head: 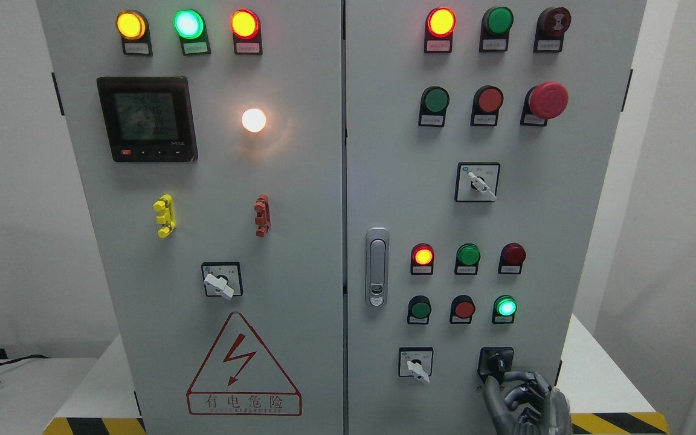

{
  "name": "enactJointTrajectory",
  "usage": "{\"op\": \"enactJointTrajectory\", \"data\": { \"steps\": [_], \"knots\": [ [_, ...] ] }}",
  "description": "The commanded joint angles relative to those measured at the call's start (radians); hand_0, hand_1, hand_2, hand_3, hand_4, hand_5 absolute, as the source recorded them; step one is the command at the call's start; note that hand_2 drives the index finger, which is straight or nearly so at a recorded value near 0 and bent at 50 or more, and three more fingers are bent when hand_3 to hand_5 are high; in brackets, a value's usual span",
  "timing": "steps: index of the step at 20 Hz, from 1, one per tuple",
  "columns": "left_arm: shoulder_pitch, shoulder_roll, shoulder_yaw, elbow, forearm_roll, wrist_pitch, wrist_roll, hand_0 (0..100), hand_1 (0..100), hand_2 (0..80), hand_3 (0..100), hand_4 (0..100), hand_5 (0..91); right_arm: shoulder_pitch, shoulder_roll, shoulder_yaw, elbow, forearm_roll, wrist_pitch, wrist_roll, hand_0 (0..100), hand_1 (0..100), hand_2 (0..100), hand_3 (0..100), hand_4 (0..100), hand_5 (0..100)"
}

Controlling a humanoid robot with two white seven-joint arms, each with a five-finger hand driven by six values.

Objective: Trip black knob to open circuit

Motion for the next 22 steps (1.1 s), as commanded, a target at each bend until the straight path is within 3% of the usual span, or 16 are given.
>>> {"op": "enactJointTrajectory", "data": {
  "steps": [1,22],
  "knots": [
    [0.0,-0.001,0.0,-0.001,-0.031,0.0,0.0,12,39,0.0,0,0,0.0,0.0,0.0,0.031,0.034,0.052,-0.017,-0.001,35,76,51,81,82,92],
    [0.0,-0.001,0.0,0.001,-0.031,0.0,0.0,12,39,0.0,0,0,0.0,0.004,-0.002,0.01,0.05,0.078,-0.035,-0.008,31,77,47,78,80,92]
  ]
}}
